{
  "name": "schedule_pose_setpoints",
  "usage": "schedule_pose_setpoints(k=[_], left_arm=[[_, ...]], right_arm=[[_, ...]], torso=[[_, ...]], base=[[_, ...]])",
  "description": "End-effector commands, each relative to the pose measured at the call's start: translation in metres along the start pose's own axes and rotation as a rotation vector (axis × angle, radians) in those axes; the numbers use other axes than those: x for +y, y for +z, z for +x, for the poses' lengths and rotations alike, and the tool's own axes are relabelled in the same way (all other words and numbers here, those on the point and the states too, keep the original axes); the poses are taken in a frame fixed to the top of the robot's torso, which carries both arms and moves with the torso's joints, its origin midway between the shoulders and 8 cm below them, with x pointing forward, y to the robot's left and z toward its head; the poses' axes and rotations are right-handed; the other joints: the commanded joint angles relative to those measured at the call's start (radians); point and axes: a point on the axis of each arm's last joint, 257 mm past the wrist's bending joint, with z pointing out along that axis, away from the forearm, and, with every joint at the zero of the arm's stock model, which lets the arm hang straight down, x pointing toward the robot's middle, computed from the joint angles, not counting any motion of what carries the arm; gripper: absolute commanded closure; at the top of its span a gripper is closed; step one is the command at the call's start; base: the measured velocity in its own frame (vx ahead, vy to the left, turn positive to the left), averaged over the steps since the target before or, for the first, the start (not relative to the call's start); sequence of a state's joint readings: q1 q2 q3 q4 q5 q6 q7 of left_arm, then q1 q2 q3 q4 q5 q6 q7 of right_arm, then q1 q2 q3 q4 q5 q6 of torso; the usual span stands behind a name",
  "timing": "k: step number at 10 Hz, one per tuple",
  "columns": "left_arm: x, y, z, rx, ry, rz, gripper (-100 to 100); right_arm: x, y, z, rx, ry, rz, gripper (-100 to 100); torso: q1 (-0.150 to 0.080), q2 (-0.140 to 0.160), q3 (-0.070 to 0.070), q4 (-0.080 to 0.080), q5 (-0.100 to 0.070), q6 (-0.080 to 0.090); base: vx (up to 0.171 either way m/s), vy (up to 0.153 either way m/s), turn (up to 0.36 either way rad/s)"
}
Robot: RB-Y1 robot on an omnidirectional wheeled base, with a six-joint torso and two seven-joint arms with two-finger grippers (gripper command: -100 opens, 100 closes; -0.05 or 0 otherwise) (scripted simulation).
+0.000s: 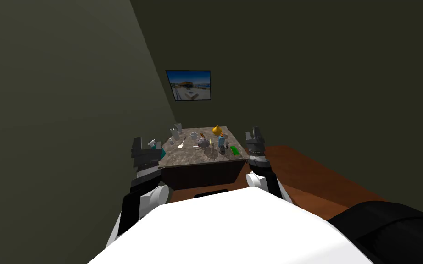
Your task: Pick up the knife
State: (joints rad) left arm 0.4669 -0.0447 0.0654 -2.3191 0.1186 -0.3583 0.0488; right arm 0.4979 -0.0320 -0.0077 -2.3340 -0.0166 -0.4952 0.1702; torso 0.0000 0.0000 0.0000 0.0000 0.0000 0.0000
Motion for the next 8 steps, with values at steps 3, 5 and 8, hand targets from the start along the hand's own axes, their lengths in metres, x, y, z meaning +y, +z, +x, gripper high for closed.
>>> schedule_pose_setpoints(k=[3, 5, 8], left_arm=[[0.000, 0.000, 0.000, 0.000, 0.000, 0.000, 0], [0.000, 0.000, 0.000, 0.000, 0.000, 0.000, 0], [0.000, 0.000, 0.000, 0.000, 0.000, 0.000, 0]], right_arm=[[0.001, -0.004, 0.020, 0.107, -0.022, -0.009, -100], [0.000, -0.010, 0.034, 0.180, -0.039, -0.010, -100], [-0.003, -0.019, 0.051, 0.274, -0.066, -0.008, -100]], torso=[[0.001, 0.002, 0.001, 0.000, 0.000, -0.001], [0.001, 0.002, 0.001, 0.000, 0.000, 0.000], [0.001, 0.002, 0.001, 0.000, 0.000, 0.000]], base=[[-0.024, 0.019, 0.240], [-0.027, 0.027, 0.275], [-0.025, 0.025, 0.228]])
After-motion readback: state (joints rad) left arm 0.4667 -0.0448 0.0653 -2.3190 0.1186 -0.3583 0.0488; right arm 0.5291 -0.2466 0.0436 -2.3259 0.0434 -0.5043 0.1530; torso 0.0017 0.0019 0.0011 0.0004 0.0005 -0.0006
